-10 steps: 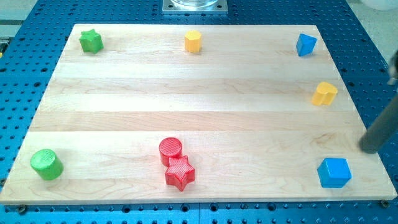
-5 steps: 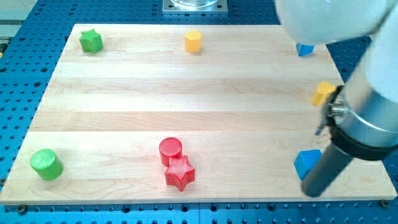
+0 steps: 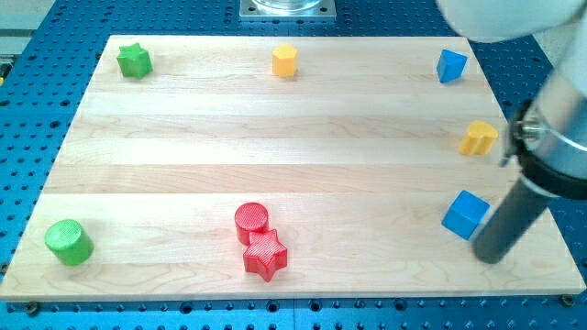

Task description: Move the cube towards the center left corner

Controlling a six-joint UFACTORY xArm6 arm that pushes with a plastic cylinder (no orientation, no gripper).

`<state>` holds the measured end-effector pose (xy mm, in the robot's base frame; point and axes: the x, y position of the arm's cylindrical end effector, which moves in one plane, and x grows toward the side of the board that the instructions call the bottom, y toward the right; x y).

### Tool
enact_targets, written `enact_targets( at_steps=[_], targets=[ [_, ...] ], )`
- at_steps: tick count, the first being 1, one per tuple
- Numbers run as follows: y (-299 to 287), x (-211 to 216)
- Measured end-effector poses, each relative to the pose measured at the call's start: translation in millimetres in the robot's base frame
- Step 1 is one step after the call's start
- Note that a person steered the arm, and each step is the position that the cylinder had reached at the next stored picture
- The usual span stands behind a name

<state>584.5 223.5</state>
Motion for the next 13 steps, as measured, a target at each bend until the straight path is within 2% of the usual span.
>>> enact_targets(
  at_steps=[1,3,4,6,7,8,9,11,12,13],
  targets=[
    [-8,-9],
    [-130,-59],
    [-137,-72],
    [-94,-6],
    [-33,-5],
    [-7,-13],
    [-11,-28],
    [-92,-80],
    [-94,-109],
    [-74,-114]
  ],
)
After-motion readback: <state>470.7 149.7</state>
